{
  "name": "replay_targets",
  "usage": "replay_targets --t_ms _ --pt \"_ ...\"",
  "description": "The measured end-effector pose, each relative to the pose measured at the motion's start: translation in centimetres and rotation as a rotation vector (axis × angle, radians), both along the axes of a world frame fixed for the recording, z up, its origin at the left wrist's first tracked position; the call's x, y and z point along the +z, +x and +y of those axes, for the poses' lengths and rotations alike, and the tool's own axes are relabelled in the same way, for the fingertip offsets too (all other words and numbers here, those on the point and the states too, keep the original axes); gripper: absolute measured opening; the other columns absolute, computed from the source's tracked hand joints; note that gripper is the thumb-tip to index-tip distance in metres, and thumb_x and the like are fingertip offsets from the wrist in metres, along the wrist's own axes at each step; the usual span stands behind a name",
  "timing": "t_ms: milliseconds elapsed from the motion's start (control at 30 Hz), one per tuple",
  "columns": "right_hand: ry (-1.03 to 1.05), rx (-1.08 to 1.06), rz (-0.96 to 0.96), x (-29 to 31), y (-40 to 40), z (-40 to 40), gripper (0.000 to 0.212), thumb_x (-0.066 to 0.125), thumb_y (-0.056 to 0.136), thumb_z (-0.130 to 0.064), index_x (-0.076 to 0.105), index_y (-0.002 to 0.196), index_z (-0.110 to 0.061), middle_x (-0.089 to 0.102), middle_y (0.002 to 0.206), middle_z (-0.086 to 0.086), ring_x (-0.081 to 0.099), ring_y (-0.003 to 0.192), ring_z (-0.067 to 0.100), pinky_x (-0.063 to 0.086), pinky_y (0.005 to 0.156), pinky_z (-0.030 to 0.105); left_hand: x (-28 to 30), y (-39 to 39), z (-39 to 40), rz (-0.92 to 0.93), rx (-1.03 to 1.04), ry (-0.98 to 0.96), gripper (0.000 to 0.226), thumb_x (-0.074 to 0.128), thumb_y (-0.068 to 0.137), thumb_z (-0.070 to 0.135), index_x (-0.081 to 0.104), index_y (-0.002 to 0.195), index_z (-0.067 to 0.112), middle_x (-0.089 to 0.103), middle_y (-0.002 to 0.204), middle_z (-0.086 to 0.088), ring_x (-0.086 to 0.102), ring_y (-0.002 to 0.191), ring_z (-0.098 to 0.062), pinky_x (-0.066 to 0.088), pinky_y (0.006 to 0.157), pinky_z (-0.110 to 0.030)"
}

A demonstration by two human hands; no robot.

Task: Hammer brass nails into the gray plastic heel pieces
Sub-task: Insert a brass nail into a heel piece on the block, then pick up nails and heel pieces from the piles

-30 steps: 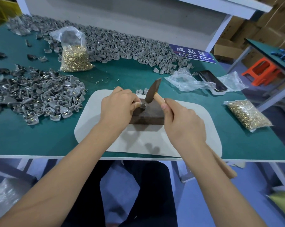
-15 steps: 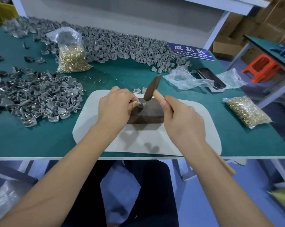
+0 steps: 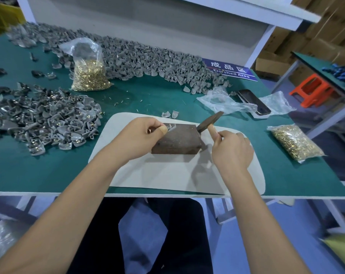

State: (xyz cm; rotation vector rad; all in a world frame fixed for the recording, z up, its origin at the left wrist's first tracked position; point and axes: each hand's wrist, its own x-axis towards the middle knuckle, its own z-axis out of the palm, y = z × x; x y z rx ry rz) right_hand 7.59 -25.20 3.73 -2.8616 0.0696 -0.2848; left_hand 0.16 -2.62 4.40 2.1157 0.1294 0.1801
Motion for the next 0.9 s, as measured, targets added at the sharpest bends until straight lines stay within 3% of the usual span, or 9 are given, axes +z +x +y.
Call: replay_targets --t_ms 133,200,233,333,433,533,600,767,900 --pt "0.054 -0.033 0.119 -0.9 0.5 0.3 0.042 0.039 0.109 -0.037 0.073 0.11 -0.012 0.064 0.115 0.017 0.06 0.104 0.04 0.044 0.081 0.04 0.0 -0.2 0.8 0.019 -0.008 0.065 0.019 0.053 0.104 0.027 0.061 0.086 0.027 0.06 0.079 0.016 0.052 0.063 0.011 0.034 0.055 -0.009" --pt "0.047 -0.052 0.128 -1.4 0.2 0.7 0.039 0.04 0.109 -0.034 0.073 0.115 -0.013 0.064 0.116 0.017 0.06 0.106 0.04 0.044 0.084 0.04 -0.2 -0.3 1.4 0.042 0.0 0.127 0.017 0.05 0.104 0.031 0.059 0.091 0.028 0.059 0.082 0.016 0.051 0.067 0.001 0.037 0.062 -0.022" --pt "0.041 -0.049 0.094 -1.6 0.0 1.0 0.038 0.041 0.109 -0.033 0.073 0.117 -0.014 0.063 0.115 0.017 0.059 0.107 0.04 0.043 0.085 0.041 -0.3 -0.4 1.7 0.055 0.004 0.155 0.016 0.049 0.105 0.032 0.058 0.091 0.028 0.058 0.082 0.016 0.049 0.067 -0.002 0.037 0.063 -0.029" --pt "0.121 0.029 -0.146 -1.4 -0.8 2.5 0.03 0.05 0.106 -0.027 0.071 0.126 -0.017 0.061 0.116 0.016 0.054 0.111 0.04 0.039 0.091 0.044 -0.3 -0.8 2.7 0.077 0.006 0.202 0.016 0.049 0.105 0.033 0.058 0.092 0.03 0.054 0.081 0.018 0.045 0.066 -0.003 0.031 0.061 -0.033" --pt "0.227 0.344 -0.308 -0.4 -1.5 5.2 0.023 0.056 0.102 -0.018 0.073 0.117 -0.018 0.067 0.105 0.006 0.054 0.103 0.031 0.044 0.09 0.042 -0.4 -1.1 4.1 0.08 0.01 0.221 0.015 0.051 0.105 0.036 0.062 0.096 0.029 0.06 0.093 0.017 0.045 0.066 -0.002 0.033 0.061 -0.032" --pt "0.44 0.698 -0.081 0.9 -1.9 8.5 0.02 0.067 0.096 -0.017 0.075 0.114 -0.024 0.07 0.097 -0.014 0.055 0.09 0.012 0.044 0.089 0.029 -0.4 -1.5 5.5 0.061 0.029 0.233 0.014 0.054 0.104 0.037 0.062 0.094 0.032 0.062 0.098 0.018 0.046 0.066 0.0 0.034 0.06 -0.03" --pt "0.496 0.869 0.079 1.2 -2.1 10.5 0.024 0.073 0.093 -0.015 0.075 0.115 -0.026 0.07 0.093 -0.018 0.053 0.083 0.011 0.043 0.088 0.025 -0.4 -1.9 6.8 0.053 0.057 0.251 0.012 0.055 0.103 0.036 0.061 0.092 0.035 0.06 0.088 0.019 0.046 0.066 0.002 0.033 0.058 -0.03" --pt "0.496 0.924 0.066 0.8 -1.8 15.1 0.02 0.074 0.093 -0.02 0.077 0.108 -0.031 0.071 0.092 -0.022 0.048 0.085 0.003 0.037 0.075 0.016 0.1 -3.3 10.8 0.058 0.109 0.249 0.012 0.057 0.101 0.035 0.061 0.09 0.035 0.056 0.076 0.019 0.05 0.067 0.001 0.036 0.061 -0.032" --pt "0.494 0.987 0.064 0.7 -1.8 19.7 0.02 0.073 0.094 -0.022 0.075 0.109 -0.035 0.07 0.092 -0.023 0.048 0.088 0.005 0.04 0.077 0.019 0.8 -4.7 14.4 0.074 0.182 0.263 0.022 0.055 0.103 0.035 0.059 0.081 0.035 0.063 0.077 0.008 0.058 0.065 -0.016 0.051 0.063 -0.042"
